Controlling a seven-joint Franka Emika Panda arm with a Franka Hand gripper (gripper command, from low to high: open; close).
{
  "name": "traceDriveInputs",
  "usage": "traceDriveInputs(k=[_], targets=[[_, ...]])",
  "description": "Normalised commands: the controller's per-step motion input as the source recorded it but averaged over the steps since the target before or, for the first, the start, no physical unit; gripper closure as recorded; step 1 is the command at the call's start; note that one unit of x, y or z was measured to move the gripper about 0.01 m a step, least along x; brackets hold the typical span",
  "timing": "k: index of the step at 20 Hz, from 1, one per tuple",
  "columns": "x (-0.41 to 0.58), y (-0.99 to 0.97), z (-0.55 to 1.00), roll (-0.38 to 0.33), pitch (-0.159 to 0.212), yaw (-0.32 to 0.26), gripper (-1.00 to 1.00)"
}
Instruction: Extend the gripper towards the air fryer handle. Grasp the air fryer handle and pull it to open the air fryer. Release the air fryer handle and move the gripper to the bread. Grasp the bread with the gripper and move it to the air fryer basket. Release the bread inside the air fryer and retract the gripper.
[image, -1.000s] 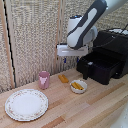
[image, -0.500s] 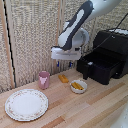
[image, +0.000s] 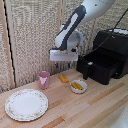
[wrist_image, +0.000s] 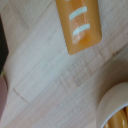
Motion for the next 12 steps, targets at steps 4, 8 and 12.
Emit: traceDriveInputs(k=[4,8,12], targets=[[0.225,0.03,-0.21,-0.238,0.233,0.087,-1.0],[0.136,0.0,-0.21,-0.248,0.238,0.132,-1.0],[0.07,0.0,-0.2,-0.206,0.209,0.166,-1.0]])
